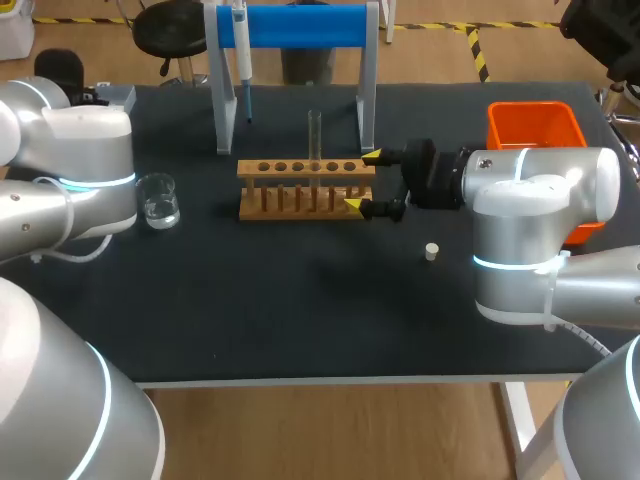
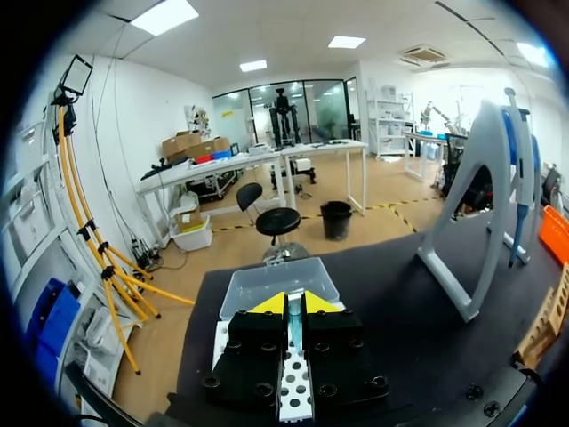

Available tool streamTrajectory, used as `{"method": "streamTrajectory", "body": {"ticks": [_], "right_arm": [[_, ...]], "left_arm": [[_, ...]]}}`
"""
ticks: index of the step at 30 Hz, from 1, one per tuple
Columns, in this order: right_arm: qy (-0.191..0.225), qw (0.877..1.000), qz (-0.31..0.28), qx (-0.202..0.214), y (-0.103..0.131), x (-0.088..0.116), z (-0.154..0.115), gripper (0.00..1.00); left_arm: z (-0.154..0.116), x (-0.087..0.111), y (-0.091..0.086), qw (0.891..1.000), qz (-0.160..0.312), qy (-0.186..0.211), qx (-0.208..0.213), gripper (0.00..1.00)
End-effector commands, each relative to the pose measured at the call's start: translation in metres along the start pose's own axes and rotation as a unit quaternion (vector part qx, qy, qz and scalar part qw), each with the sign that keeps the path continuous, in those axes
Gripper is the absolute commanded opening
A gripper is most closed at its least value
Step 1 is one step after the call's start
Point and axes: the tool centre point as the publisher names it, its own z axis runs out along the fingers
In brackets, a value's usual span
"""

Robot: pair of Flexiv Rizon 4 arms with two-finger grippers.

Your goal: Invert the test tube, pick up the pipette, mount the tip to pipette, aspirate from beaker and dispense into the tube, eject the tip, return the pipette, and cap with the stopper.

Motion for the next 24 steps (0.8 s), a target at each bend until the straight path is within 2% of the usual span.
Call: {"method": "streamTrajectory", "body": {"ticks": [1, 8, 15, 17, 20, 22, 24], "right_arm": [[-0.001, 1.0, 0.0, 0.001, 0.0, 0.001, 0.0, 1.0], [-0.001, 1.0, 0.0, 0.001, 0.0, 0.001, 0.0, 1.0], [-0.001, 1.0, 0.0, 0.001, 0.0, 0.001, 0.0, 1.0], [-0.001, 1.0, 0.0, 0.001, 0.0, 0.001, 0.0, 1.0], [-0.001, 1.0, 0.0, 0.001, 0.0, 0.001, 0.0, 1.0], [-0.001, 1.0, 0.0, 0.001, 0.0, 0.001, 0.0, 1.0], [-0.001, 1.0, 0.0, 0.001, 0.0, 0.001, 0.0, 1.0]], "left_arm": [[-0.006, 0.0, -0.004, 1.0, 0.001, 0.001, 0.003, 0.0], [-0.016, 0.003, -0.012, 1.0, 0.018, 0.01, 0.01, 0.0], [-0.039, 0.011, -0.02, 0.997, 0.059, 0.05, 0.011, 0.0], [-0.049, 0.015, -0.023, 0.994, 0.076, 0.075, 0.012, 0.0], [-0.065, 0.024, -0.028, 0.986, 0.097, 0.136, 0.025, 0.0], [-0.078, 0.035, -0.031, 0.968, 0.131, 0.21, 0.032, 0.0], [-0.078, 0.035, -0.031, 0.968, 0.131, 0.21, 0.032, 0.0]]}}
